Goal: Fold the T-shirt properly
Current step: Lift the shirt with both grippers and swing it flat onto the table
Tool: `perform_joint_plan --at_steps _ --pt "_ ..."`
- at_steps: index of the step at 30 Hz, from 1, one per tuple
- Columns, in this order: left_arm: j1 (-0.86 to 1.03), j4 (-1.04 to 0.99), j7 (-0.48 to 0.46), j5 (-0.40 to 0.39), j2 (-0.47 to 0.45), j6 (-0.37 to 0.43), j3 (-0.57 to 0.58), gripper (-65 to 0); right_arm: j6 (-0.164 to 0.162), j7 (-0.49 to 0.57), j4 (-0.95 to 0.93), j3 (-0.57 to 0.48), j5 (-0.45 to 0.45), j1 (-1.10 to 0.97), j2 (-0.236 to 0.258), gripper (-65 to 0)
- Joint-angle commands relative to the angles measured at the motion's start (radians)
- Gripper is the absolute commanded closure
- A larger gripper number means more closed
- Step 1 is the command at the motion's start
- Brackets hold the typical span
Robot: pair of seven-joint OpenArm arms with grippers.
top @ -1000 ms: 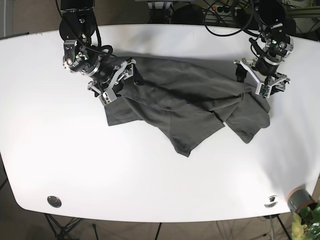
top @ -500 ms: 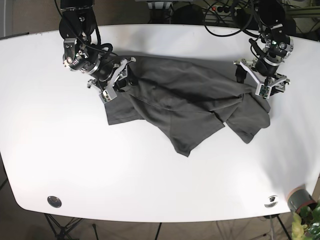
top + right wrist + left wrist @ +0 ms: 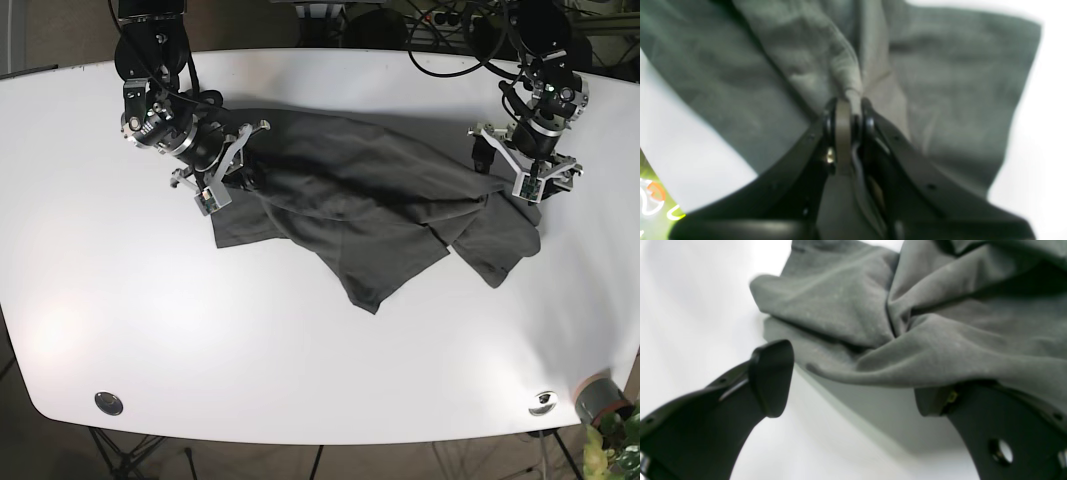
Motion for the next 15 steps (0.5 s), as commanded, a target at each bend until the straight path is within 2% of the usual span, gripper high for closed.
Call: perform_joint_plan --at_steps 1,4,8,12,15 --pt "-0.012 0.031 -0.025 -0.016 -0.01 0.001 -0.003 -49.4 0.005 0.027 0.054 0.04 0.021 0.031 0.006 -2.4" --pt "-0.021 0.031 -0.025 -0.014 -0.01 0.001 -0.003 -39.6 0.005 0.01 0.078 0.083 0.021 0.06 0.006 -2.2" --pt "-0.045 0.031 -0.022 -0.011 -0.01 0.001 -0.003 -18.9 0.005 -0.04 0.089 0.117 0.021 0.13 0.009 -2.2" --pt "-0.064 0.031 -0.021 -0.009 -0.01 0.001 -0.003 -2.6 0.005 -0.057 0.089 0.136 0.021 0.204 0.035 -2.2" --pt "-0.088 0.031 -0.021 -0.009 -0.01 0.001 -0.003 0.0 0.005 -0.057 0.087 0.134 0.021 0.261 0.058 -2.2"
